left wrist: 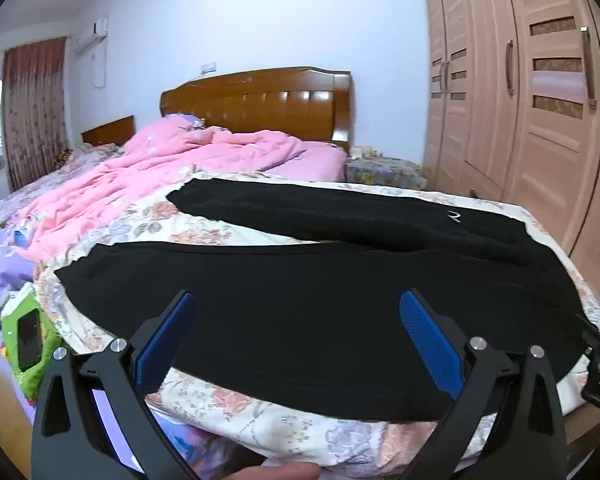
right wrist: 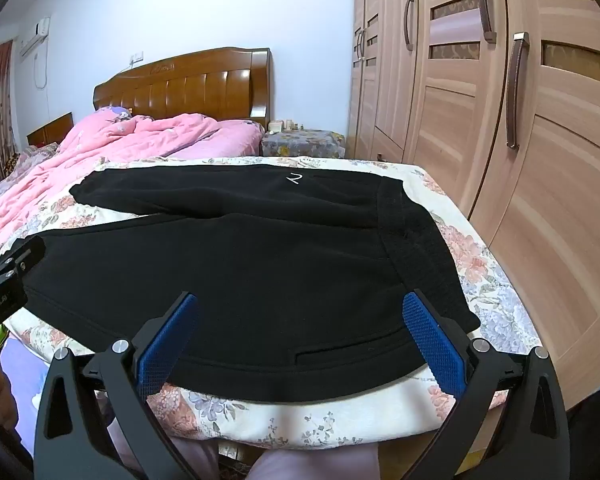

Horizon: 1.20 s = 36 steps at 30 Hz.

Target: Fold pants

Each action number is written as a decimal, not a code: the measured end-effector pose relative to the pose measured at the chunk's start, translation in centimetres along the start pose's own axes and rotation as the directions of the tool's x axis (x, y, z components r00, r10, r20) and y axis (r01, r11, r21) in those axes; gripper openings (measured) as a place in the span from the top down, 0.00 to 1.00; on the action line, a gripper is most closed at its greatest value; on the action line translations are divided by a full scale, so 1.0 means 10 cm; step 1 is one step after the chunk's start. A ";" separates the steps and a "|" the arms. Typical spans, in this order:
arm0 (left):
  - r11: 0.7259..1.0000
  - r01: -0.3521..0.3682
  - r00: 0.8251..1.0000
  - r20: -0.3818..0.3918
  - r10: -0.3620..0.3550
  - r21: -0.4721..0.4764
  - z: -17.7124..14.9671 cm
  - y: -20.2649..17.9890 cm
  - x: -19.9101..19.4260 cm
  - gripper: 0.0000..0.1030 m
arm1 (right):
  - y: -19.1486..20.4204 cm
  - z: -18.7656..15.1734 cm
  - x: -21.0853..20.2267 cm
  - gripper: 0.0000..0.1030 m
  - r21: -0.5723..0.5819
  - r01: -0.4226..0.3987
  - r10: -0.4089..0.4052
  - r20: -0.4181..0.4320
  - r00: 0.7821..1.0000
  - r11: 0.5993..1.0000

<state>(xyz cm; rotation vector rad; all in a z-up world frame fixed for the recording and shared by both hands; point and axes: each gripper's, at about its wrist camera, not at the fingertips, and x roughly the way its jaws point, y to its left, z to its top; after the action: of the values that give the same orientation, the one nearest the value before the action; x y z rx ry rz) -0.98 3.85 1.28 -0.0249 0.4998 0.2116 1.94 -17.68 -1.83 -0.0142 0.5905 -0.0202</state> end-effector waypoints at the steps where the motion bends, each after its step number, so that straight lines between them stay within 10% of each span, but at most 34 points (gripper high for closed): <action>1: 1.000 -0.016 1.000 0.003 0.016 0.001 0.00 0.01 0.00 0.01 | 0.00 0.00 0.00 0.04 0.000 0.002 -0.002 0.002 1.000 1.000; 25: 1.000 0.006 0.997 -0.079 -0.004 0.024 -0.09 0.00 0.12 0.01 | -0.04 0.01 0.15 0.04 -0.034 -0.041 0.040 -0.024 0.999 0.999; 36: 0.975 0.212 0.939 -0.292 -0.182 0.073 -0.12 -0.30 0.40 0.01 | -0.59 0.65 0.98 0.04 -0.036 -0.061 0.056 -0.132 0.990 0.997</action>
<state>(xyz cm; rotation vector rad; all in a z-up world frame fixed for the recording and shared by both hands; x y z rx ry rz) 2.51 1.60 -1.82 -0.0042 0.7903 -0.0172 13.60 -23.73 -1.75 -0.0351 0.7226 0.0482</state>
